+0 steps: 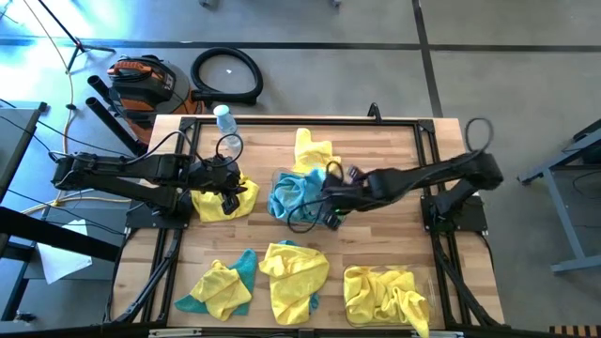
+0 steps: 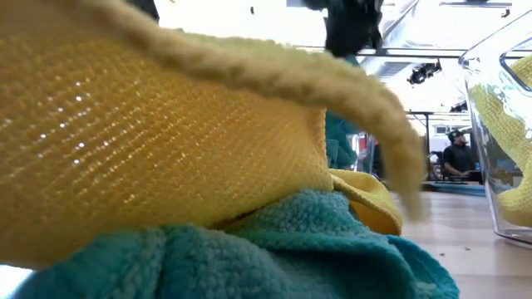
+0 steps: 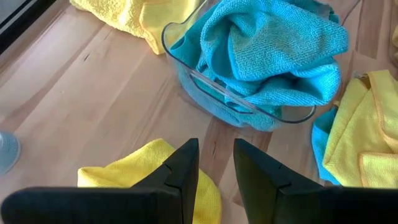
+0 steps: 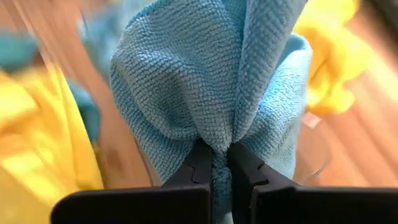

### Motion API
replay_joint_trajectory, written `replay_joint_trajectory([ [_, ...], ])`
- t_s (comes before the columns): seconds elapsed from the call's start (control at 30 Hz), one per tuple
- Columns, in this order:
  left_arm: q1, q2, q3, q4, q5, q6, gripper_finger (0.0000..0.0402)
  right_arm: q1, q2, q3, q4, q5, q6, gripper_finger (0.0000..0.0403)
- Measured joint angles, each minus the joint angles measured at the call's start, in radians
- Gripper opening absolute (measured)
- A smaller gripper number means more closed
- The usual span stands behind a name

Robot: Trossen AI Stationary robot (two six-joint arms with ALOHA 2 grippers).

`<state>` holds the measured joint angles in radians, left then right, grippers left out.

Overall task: Sort microfiber towel by color & place in baskets
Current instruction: Put the blue towel in the top transparent bin

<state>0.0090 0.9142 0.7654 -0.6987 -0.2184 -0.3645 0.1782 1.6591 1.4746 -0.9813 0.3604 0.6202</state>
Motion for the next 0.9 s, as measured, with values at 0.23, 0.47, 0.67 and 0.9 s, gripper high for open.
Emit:
replay_joint_trajectory([
  [0.23, 0.0, 0.0, 0.0, 0.002, 0.0, -0.011, 0.0092, -0.048, 0.156, 0.0, -0.026, -0.134, -0.119, 0.0003],
  [0.47, -0.001, 0.0, 0.0, 0.002, 0.0, -0.027, 0.0092, -0.109, 0.269, 0.0, -0.022, -0.21, -0.213, 0.0003],
  [0.67, -0.001, 0.0, 0.0, 0.002, 0.0, -0.044, 0.0092, -0.14, 0.349, 0.002, -0.014, -0.275, -0.263, 0.0017],
  [0.9, -0.001, 0.0, 0.0, 0.001, 0.0, -0.052, 0.0092, -0.139, 0.379, 0.003, 0.013, -0.282, -0.281, 0.005],
])
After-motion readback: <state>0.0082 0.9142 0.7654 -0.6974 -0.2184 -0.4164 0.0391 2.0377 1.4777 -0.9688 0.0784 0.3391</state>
